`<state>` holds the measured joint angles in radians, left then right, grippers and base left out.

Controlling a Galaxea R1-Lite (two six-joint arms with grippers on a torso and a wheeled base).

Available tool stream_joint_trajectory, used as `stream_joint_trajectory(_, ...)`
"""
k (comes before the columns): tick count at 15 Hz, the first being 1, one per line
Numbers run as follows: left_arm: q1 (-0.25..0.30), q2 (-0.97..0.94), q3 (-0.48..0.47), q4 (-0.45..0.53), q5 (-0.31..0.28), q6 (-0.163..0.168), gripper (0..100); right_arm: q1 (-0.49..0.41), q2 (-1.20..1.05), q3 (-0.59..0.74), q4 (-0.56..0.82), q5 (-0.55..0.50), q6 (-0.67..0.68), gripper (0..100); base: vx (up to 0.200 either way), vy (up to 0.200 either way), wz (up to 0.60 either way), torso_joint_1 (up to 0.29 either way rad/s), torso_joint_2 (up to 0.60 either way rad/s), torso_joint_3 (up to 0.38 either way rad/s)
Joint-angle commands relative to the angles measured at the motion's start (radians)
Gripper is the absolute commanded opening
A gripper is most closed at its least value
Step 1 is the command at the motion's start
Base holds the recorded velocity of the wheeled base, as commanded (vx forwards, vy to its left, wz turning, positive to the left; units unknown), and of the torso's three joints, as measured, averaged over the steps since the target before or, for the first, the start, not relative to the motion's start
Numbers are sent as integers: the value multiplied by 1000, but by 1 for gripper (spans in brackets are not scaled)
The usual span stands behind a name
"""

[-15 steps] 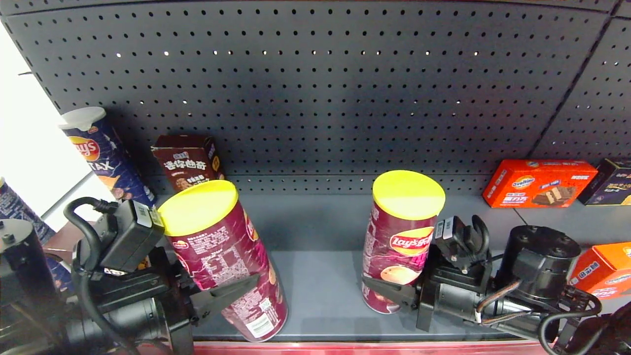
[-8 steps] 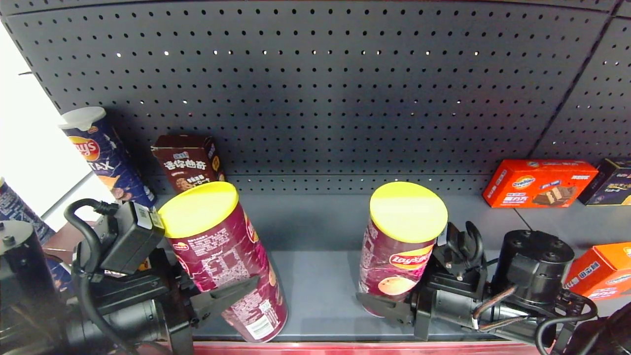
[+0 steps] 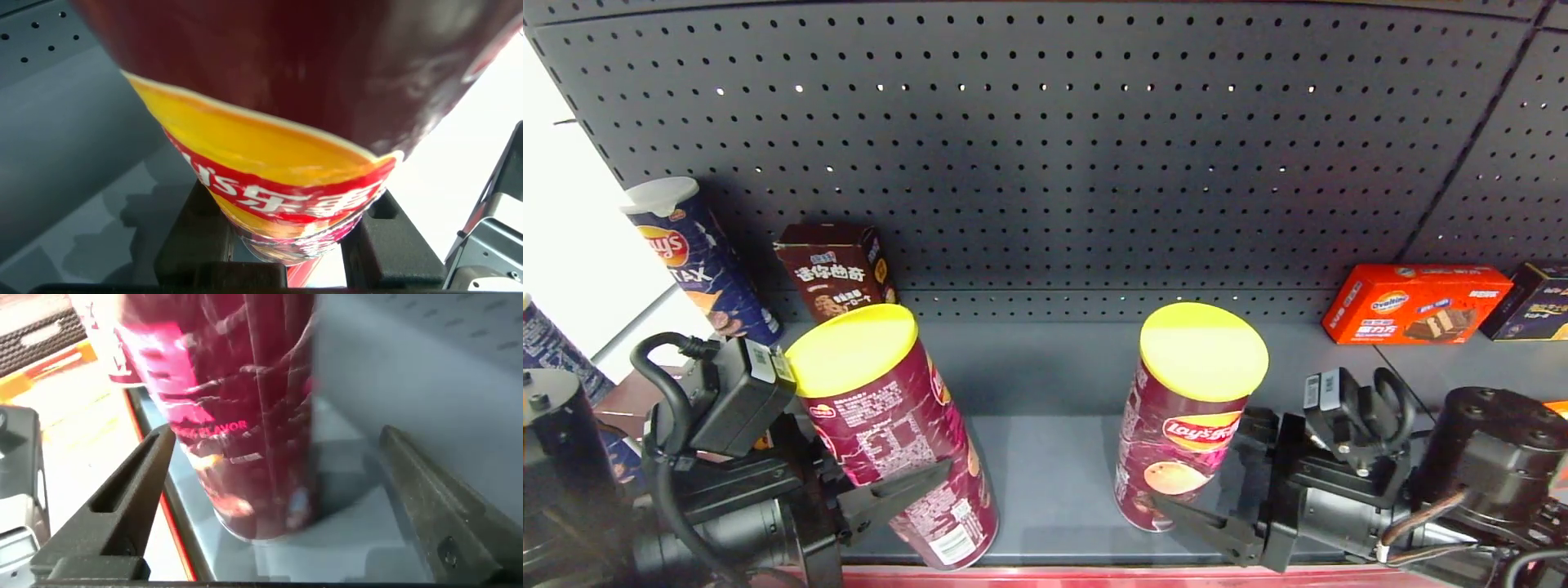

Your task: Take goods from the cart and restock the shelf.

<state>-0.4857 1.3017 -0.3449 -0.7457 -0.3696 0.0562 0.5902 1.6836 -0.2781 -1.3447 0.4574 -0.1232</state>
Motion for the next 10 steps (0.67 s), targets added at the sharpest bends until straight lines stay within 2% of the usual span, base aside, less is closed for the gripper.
stream_joint_trajectory(1, -1, 1, 1, 0, 0, 1, 0, -41, -137, 40, 1, -5, -1, 100, 0, 0, 0, 0, 0, 0)
stream_joint_trajectory(3, -1, -1, 1, 0, 0, -1, 0, -63, -219, 60, 9, -2, -1, 100, 0, 0, 0, 0, 0, 0)
stream_joint_trajectory(6, -1, -7, 3, 2, 0, -1, 0, -121, -375, 168, 10, -2, -6, 100, 0, 0, 0, 0, 0, 0)
stream_joint_trajectory(10, -2, -25, 10, 2, 0, -1, 0, -280, -544, 191, 58, -3, -9, 100, 0, 0, 0, 0, 0, 0)
